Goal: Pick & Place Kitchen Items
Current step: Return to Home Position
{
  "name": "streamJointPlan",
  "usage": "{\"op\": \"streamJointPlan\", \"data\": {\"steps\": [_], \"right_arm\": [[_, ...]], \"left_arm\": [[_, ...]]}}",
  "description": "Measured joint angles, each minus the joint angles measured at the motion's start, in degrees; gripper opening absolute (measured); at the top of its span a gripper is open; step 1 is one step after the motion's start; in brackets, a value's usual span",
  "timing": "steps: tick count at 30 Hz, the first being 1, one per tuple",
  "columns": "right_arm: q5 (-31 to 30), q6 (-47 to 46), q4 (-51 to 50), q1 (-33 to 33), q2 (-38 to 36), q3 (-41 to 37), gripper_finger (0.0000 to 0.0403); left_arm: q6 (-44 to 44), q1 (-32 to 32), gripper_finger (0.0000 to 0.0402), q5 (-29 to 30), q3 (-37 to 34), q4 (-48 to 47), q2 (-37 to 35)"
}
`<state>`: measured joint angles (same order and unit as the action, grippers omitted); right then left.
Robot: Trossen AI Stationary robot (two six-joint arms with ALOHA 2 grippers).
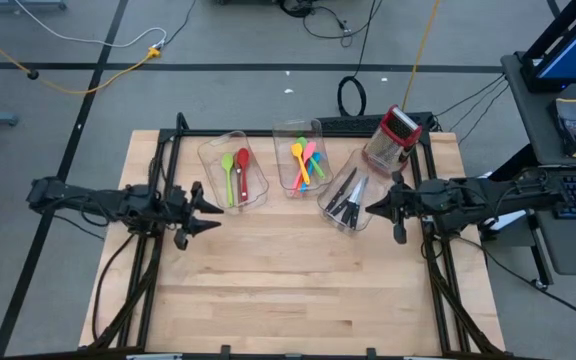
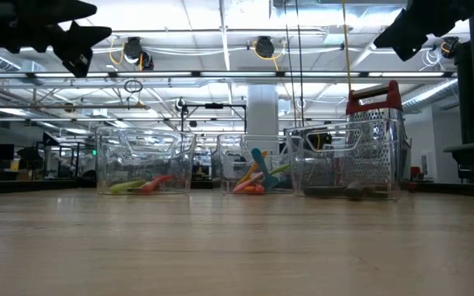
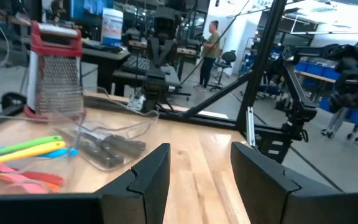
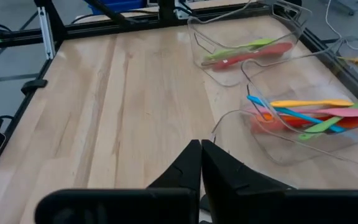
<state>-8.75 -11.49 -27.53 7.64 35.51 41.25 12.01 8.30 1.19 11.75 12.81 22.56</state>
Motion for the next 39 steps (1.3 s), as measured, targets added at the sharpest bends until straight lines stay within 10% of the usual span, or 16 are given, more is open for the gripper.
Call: {"op": "streamJointPlan", "data": {"steps": [11, 39], "right_arm": [[0.0, -3.0, 0.7, 0.0, 0.0, 0.0, 0.0009], [10.5, 0.2, 3.7, -0.1, -7.3, 0.0, 0.0009]], "left_arm": [[-3.7, -0.5, 0.0172, -2.4, 0.0, -9.8, -10.4], [-8.8, -0.5, 0.0173, -2.9, 0.0, -12.8, -10.6]]}}
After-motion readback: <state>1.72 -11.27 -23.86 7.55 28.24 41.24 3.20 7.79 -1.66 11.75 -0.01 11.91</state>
